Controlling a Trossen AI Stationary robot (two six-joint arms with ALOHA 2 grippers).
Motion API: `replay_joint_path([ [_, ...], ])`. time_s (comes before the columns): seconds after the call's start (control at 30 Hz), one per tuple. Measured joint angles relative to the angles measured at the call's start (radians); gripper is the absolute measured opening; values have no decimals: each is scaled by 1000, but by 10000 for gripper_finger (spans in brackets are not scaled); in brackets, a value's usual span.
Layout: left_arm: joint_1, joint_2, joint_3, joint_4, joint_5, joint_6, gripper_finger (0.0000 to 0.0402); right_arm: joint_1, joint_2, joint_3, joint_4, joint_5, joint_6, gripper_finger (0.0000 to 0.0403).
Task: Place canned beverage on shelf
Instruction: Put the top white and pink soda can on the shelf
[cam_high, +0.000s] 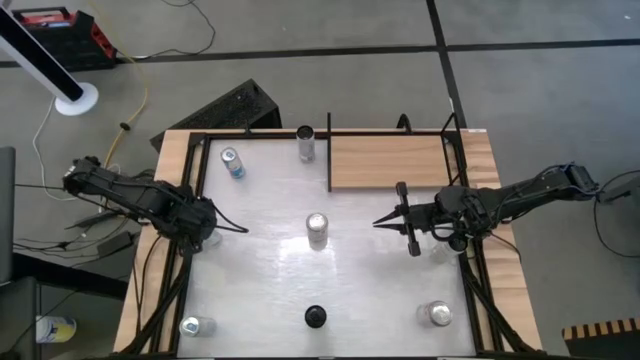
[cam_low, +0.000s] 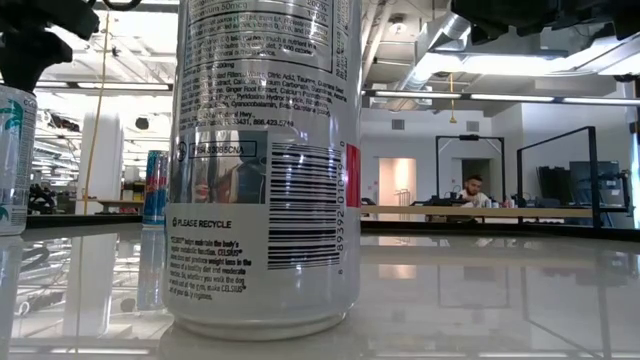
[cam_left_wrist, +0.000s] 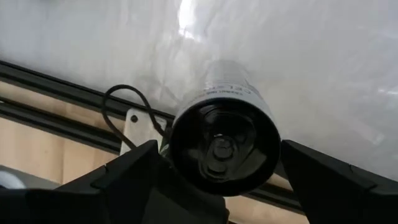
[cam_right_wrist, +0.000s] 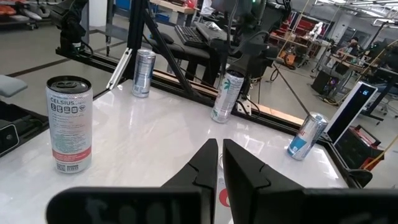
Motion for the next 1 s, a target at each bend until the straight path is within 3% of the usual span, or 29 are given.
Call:
replay_joint_path([
  [0.73,0,0,-78,47,-8,37,321,0,0,-1,0,0,1,50],
  [1.0,0,0,-81,49,6,54,265,0,0,-1,0,0,1,50],
])
